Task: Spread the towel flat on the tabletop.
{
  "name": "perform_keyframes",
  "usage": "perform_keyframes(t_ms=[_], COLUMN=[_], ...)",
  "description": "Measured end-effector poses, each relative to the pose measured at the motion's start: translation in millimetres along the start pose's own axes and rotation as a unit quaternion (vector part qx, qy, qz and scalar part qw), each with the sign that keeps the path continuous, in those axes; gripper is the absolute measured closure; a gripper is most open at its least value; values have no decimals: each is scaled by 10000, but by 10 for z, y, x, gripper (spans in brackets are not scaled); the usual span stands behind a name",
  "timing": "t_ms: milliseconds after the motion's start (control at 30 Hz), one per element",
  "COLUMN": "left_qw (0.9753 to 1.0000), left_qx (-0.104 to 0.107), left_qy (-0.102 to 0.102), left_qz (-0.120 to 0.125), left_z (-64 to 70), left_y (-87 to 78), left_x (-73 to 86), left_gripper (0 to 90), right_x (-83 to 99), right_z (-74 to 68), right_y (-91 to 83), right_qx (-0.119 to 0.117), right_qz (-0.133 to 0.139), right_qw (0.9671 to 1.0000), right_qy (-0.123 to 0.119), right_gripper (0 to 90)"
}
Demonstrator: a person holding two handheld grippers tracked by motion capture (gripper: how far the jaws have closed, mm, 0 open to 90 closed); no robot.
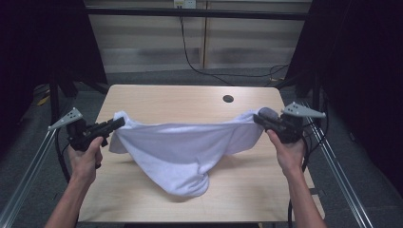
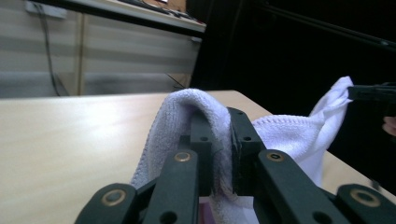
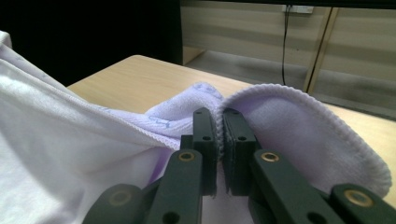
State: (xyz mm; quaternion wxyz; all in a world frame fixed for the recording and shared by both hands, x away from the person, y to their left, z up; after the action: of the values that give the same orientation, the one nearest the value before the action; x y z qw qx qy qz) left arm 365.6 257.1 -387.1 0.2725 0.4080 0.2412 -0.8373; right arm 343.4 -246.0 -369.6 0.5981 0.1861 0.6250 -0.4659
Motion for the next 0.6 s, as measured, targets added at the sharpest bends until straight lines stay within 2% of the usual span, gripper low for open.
perform_keyframes(t_ms=[67, 167, 200, 233, 300, 333, 367, 433, 467, 500, 533, 600], left_qw=[9999, 9999, 9999, 9995, 9991, 9991, 9983, 9974, 9974, 9967, 9967, 9974], left_qx=[-103, -121, -121, -209, -176, -176, -138, -51, -51, -59, -59, 33], left_qy=[88, 82, 82, 209, 282, 282, 358, 474, 474, 631, 631, 640], left_qz=[-23, 71, 71, 140, 251, 251, 440, 545, 545, 511, 511, 339], left_z=[6, 17, 17, 72, 139, 139, 231, 324, 324, 360, 360, 313], left_y=[130, 202, 202, 247, 268, 268, 251, 200, 200, 161, 161, 96], left_x=[-129, -312, -312, -479, -615, -615, -756, -843, -843, -817, -817, -578], left_gripper=[826, 827, 828, 828, 828, 828, 828, 828, 828, 827, 827, 827], right_x=[-139, -341, -414, -492, -669, -669, -875, -980, -980, -995, -962, -801], right_z=[108, 252, 297, 341, 428, 428, 503, 524, 524, 496, 477, 399], right_y=[49, 110, 119, 125, 121, 121, 78, 24, 24, -36, -52, -80], right_qx=[101, 200, 234, 261, 353, 353, 423, 471, 471, 449, 439, 364], right_qz=[41, 101, 145, 239, 398, 398, 674, 878, 878, 958, 929, 808], right_qw=[9999, 9997, 9996, 9994, 9986, 9986, 9968, 9950, 9950, 9944, 9947, 9960], right_qy=[10, 7, 15, 14, 36, 36, 81, 86, 86, 3, -40, -91], right_gripper=[852, 853, 853, 854, 855, 855, 855, 855, 855, 855, 855, 855])
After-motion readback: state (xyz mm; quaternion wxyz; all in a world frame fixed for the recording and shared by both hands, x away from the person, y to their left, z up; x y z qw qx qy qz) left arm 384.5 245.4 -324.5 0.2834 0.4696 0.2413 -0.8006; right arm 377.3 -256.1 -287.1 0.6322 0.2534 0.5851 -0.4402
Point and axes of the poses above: each handheld gripper's, and its own axes: y roughly forward along the jaws, x roughly out of its underside, z roughly to its right, the point moved 4 cm from there along y, roughly forward along the jaws, and after that the axes turned 15 degrees about -y, right-handed, at the moved point
